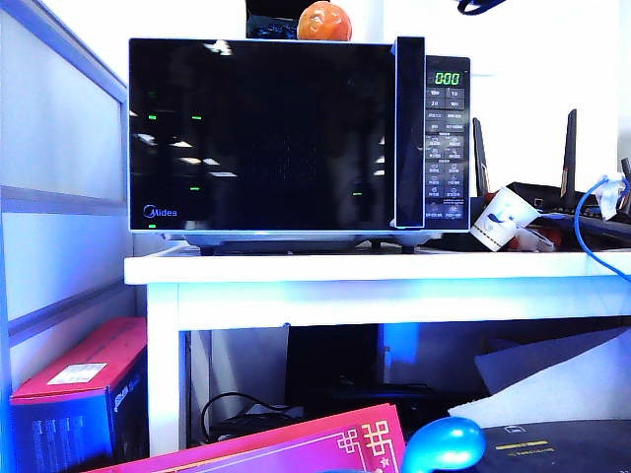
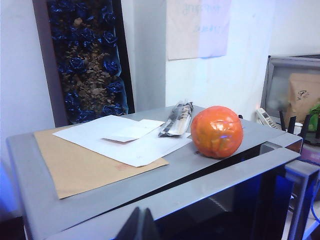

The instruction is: Open the microwave door, place the orange inside the microwave, then close the microwave door.

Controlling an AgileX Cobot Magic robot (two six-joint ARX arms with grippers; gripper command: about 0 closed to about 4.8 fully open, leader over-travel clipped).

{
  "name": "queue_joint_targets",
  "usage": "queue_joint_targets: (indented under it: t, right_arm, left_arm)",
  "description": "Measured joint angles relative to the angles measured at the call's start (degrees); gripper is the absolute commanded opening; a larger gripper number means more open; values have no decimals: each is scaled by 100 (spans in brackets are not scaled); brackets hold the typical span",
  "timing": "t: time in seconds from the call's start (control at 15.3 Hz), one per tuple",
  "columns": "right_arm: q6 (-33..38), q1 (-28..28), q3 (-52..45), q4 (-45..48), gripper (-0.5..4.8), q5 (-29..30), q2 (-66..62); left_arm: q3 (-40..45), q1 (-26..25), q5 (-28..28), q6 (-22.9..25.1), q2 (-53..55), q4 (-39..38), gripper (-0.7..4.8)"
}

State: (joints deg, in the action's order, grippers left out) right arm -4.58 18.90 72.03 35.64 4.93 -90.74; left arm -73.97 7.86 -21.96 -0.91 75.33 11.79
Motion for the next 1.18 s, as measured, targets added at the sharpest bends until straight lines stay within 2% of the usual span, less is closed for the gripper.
queue_joint_targets:
  t: [0.26,0.46,0.52,0.65,0.72,0.91,1.04,1.18]
  right_arm:
    - [-155,-87,2,-105,367,-966,15]
    - [-175,-118,2,-122,367,-1054,15]
    - [-177,-136,2,-151,367,-1080,15]
    - [-234,-138,2,-210,366,-1464,15]
    - [-306,-140,2,-208,367,-1836,15]
    - [-446,-221,4,-463,366,-1751,7]
    - [-780,-256,7,-616,366,-1683,-17]
    - [-994,-321,7,-730,363,-1690,-28]
  left_arm:
    - [0,0,0,0,186,74,-5]
    - [2,0,2,-103,570,555,-5]
    - [0,0,11,-223,772,953,-5]
    - [-28,0,24,-271,984,1300,-5]
    - [-326,0,26,-393,1320,1379,-5]
    - [-1110,0,28,-516,2011,1392,-5]
    - [-1705,2,26,-514,2465,1211,-5]
    - [-2269,0,52,-247,2837,730,-5]
